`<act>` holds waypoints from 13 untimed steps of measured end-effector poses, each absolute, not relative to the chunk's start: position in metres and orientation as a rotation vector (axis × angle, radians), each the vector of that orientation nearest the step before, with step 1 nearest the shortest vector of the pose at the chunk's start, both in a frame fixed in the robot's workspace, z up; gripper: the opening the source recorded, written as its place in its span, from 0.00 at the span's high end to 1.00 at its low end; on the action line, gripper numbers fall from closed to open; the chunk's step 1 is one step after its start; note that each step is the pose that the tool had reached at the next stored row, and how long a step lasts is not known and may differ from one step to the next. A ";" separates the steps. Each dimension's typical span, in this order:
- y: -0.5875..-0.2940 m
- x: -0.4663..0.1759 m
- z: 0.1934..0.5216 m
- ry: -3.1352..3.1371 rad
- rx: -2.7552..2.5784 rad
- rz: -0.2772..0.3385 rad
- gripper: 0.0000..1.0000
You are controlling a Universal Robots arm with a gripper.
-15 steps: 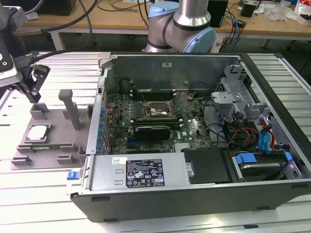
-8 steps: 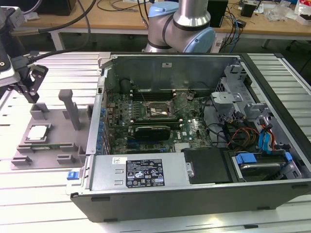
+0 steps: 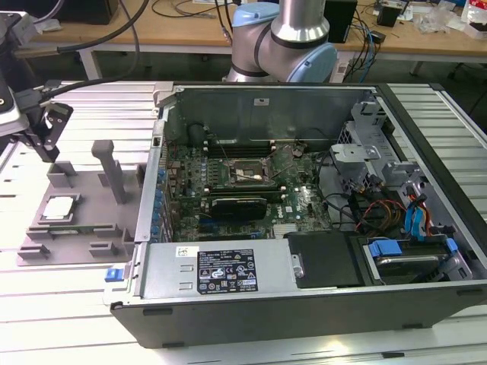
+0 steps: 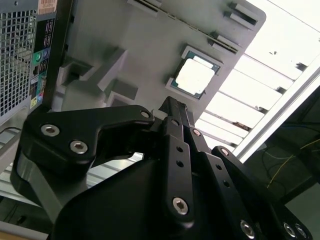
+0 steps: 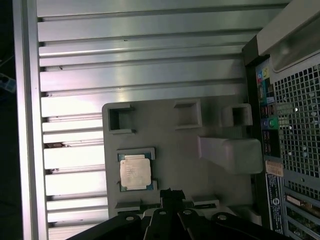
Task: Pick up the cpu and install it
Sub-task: 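Pick up the cpu and move it towards the insertion slot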
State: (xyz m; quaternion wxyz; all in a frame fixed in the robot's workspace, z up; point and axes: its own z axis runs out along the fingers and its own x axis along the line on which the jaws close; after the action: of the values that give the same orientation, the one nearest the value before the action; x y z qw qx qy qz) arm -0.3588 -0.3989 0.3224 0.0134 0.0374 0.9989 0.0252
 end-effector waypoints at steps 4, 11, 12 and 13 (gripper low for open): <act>-0.399 -0.360 0.321 3.112 0.117 0.086 0.89; -0.399 -0.361 0.316 3.111 0.117 0.087 0.89; -0.399 -0.361 0.316 3.111 0.117 0.087 0.89; -0.399 -0.362 0.315 3.111 0.117 0.087 0.89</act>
State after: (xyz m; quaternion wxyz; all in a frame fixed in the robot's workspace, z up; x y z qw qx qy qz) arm -0.3617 -0.3988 0.3148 0.0134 0.0375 0.9988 0.0279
